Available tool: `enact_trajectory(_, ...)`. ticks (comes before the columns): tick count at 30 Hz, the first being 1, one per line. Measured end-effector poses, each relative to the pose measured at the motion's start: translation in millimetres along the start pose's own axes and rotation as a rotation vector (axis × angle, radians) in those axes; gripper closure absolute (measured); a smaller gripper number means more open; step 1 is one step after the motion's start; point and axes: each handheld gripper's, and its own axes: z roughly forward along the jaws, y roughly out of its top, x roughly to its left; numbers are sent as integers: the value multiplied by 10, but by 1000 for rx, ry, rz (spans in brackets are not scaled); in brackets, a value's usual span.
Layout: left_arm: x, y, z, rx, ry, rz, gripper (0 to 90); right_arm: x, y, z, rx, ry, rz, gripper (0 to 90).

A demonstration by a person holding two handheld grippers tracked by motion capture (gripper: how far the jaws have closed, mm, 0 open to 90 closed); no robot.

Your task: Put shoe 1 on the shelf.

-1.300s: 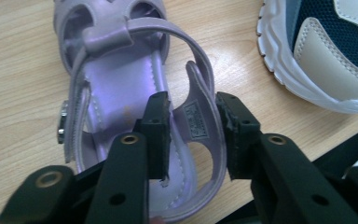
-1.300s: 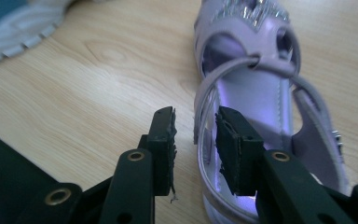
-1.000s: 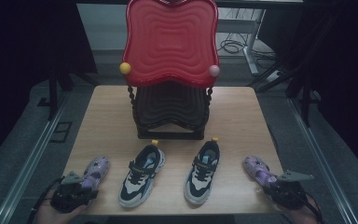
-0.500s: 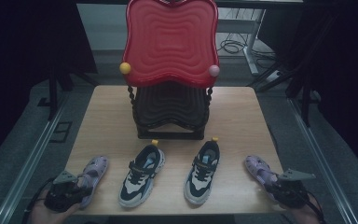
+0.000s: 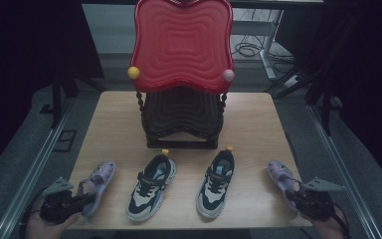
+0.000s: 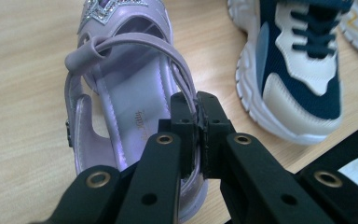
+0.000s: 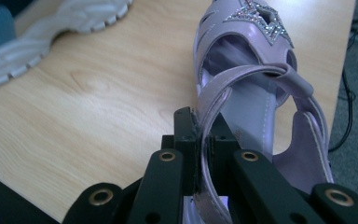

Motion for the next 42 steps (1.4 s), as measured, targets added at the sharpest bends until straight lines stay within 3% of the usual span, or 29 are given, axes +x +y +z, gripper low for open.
enact_trajectory(10, -49, 199, -77, -84, -54, 26, 862, 96, 272, -4, -123, 60, -13, 854)
enact_trajectory(16, -97, 300, -79, -150, -72, 27, 863, 112, 369, 35, -157, 78, -13, 852)
enact_trajectory(25, -155, 423, -71, -180, -94, 37, 861, 149, 431, 85, -218, 108, 11, 850)
enact_trajectory(32, -175, 534, -43, -220, -124, 34, 861, 213, 525, 86, -295, 170, 1, 849)
enact_trajectory(42, -284, 702, -5, -266, -159, 54, 862, 336, 711, 133, -338, 199, -6, 848)
